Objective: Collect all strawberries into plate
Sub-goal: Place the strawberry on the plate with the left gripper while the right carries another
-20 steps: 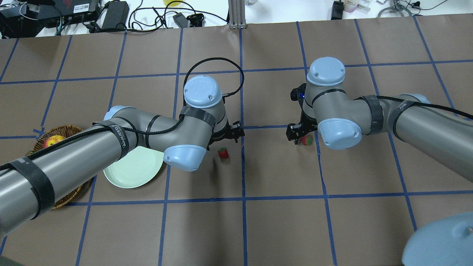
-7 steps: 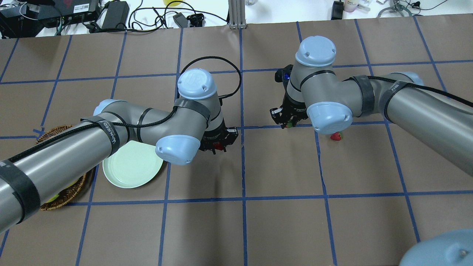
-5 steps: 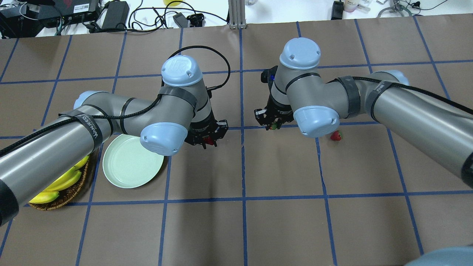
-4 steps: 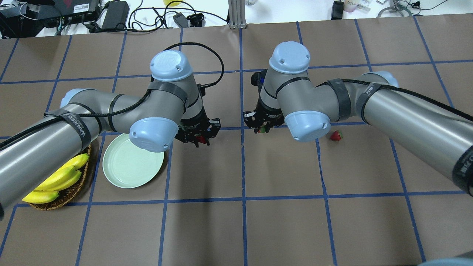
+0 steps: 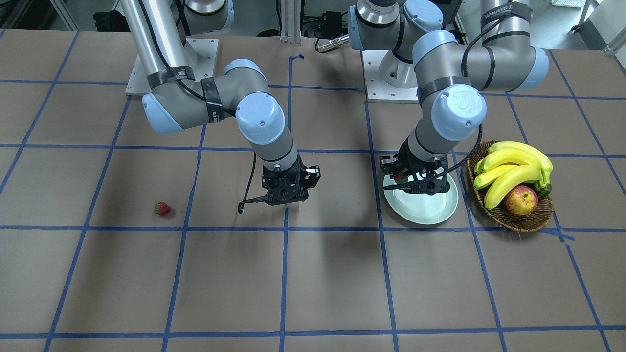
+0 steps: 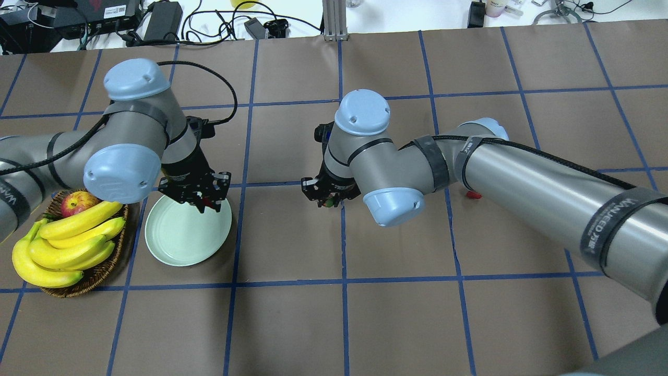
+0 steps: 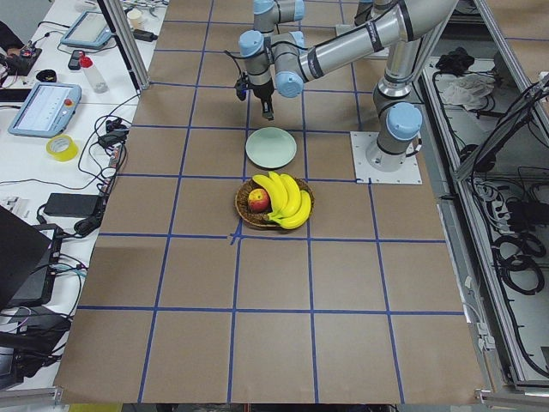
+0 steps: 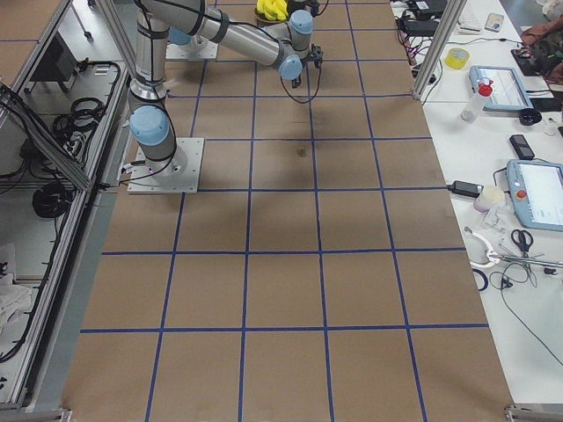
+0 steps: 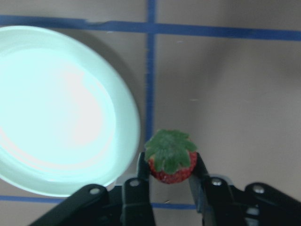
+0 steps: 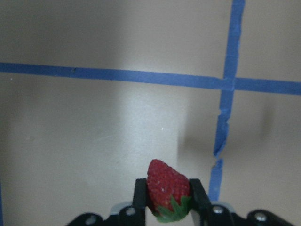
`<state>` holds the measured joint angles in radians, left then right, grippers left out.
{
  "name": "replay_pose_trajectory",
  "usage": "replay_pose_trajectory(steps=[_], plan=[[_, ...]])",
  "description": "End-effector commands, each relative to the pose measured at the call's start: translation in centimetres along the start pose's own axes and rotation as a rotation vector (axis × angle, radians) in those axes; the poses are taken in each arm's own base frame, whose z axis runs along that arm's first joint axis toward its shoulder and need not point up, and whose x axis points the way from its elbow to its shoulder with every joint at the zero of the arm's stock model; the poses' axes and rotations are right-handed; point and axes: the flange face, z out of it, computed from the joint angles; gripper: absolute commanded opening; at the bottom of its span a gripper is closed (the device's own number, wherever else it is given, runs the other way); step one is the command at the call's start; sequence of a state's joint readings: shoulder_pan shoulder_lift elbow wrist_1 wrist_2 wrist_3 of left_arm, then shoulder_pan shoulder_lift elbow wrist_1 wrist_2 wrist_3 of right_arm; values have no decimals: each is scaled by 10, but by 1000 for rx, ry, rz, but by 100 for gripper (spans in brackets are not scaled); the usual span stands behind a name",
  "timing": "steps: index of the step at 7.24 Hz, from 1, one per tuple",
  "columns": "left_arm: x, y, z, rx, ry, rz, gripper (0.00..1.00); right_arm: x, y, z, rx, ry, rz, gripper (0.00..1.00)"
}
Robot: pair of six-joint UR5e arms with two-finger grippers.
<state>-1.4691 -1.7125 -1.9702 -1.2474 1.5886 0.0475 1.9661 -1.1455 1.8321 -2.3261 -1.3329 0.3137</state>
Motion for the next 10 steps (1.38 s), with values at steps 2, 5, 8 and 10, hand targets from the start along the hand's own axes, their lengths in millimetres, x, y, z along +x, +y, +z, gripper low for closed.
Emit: replay_pose_trajectory(steps=[2,5,8,10], plan=[[-69,1,31,-26,19,-10,0,-18,9,27,-29,-22,-21,0],[-72,-11,49,-36,44,-30,0,-20,10,30,-42,-45,-20,27],[-72,-14,47,-32,51,-32,100,-20,7,28,-35,-43,-25,74],[-70,-15,20,13,33,-21,100,-21,7,23,-26,-39,-28,83]])
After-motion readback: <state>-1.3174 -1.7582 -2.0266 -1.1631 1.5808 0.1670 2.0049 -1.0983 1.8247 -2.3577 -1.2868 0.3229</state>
